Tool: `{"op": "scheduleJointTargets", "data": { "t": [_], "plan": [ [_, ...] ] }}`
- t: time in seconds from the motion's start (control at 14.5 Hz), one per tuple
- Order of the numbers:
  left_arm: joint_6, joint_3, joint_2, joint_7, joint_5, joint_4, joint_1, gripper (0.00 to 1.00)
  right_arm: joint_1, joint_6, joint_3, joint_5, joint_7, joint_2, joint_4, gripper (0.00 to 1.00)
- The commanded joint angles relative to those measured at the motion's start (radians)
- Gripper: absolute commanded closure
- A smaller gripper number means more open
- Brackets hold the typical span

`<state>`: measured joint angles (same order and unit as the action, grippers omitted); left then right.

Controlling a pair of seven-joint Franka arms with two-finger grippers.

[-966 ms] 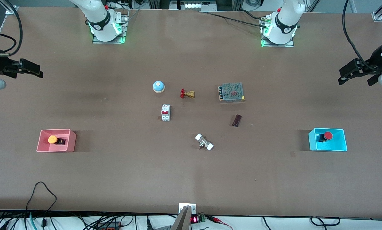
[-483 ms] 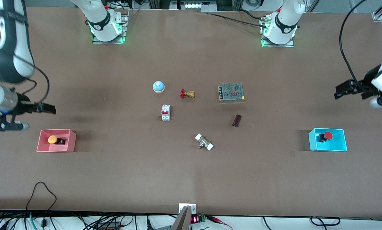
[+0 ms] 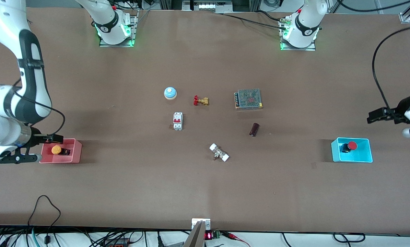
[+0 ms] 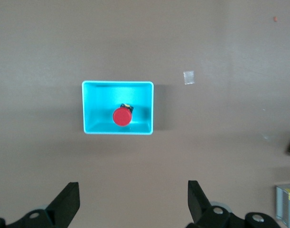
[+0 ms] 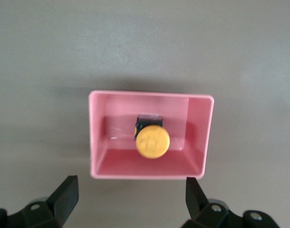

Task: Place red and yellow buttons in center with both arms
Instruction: 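Lower the right gripper onto the yellow button while the left gripper lowers onto the red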

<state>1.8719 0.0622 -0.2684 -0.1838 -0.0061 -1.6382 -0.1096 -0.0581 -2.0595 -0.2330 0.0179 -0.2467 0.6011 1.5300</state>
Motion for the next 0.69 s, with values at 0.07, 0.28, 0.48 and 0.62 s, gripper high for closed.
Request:
{"op": "scheduleJointTargets", "data": {
  "t": [0.07,0.28,0.48,0.62],
  "plan": [
    [0.094,-0.001,-0.116,-0.089,0.002,0.017,-0.030,0.00,0.014,-0.047,0.004,-0.003,-0.046,0.063,-0.031,0.00],
    [0.171,-0.001,-0.196,-0.101,0.002,0.015,-0.050,0.00,0.023,-0.092,0.006,0.002,-0.043,0.097,-0.031,0.00],
    [0.248,-0.001,-0.264,-0.123,0.002,0.015,-0.054,0.00,0.024,-0.125,0.004,0.001,-0.046,0.127,-0.031,0.00],
    [0.262,-0.001,-0.297,-0.123,0.000,0.015,-0.065,0.00,0.041,-0.125,0.010,0.010,-0.049,0.132,-0.031,0.00]
  ]
}}
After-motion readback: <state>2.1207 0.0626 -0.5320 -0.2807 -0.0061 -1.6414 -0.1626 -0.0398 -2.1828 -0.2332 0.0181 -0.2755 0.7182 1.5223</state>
